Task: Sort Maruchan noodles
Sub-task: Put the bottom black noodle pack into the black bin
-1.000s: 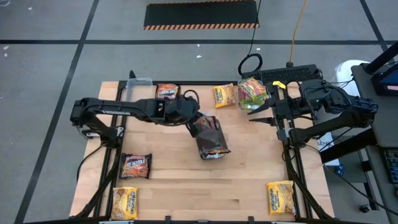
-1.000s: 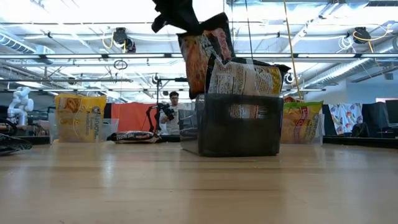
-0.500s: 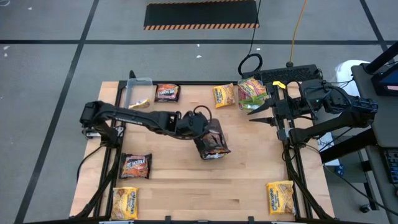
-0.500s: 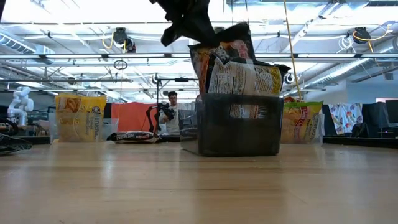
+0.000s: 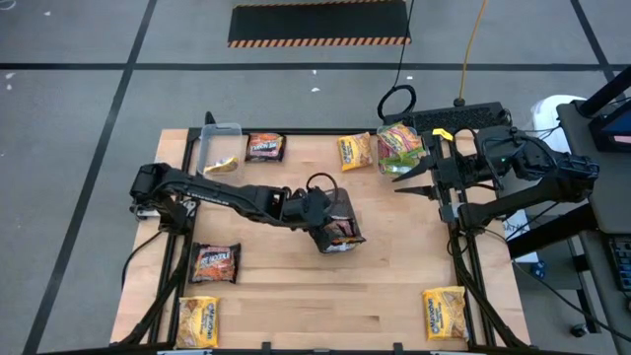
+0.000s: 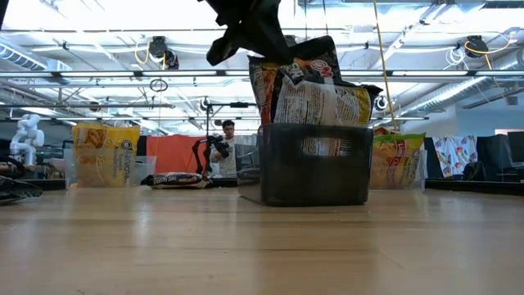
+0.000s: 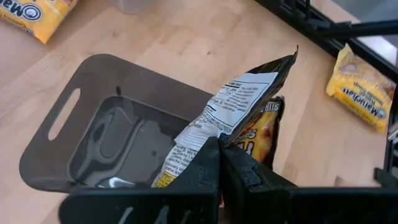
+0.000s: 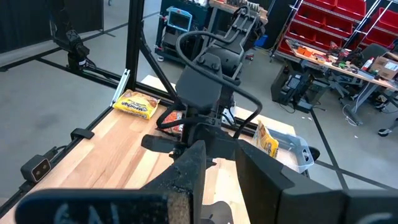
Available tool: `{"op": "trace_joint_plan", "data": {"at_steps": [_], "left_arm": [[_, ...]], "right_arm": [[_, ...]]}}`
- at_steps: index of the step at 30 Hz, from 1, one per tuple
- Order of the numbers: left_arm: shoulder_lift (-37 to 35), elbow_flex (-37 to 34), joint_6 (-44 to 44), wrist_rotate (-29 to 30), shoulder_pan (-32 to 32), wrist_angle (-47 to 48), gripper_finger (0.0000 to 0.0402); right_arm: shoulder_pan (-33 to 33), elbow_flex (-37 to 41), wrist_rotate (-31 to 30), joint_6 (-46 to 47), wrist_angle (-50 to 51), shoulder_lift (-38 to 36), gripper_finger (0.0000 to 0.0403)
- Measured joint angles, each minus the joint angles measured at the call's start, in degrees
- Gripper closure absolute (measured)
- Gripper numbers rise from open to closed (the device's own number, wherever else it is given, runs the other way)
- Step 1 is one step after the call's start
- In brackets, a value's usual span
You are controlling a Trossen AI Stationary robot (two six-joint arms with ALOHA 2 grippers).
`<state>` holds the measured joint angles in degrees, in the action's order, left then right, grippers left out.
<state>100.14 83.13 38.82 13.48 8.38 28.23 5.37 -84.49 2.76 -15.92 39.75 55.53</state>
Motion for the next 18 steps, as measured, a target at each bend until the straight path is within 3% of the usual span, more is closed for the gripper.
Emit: {"op": "trace_joint_plan", "data": {"at_steps": [18], "left_arm": [[4.7,0.1,2.8,-1.0,1.5,-2.7,0.0401]], "right_arm": [[0.0,0.0,0.0,-0.4,0.0,0.0,0.0319]]}}
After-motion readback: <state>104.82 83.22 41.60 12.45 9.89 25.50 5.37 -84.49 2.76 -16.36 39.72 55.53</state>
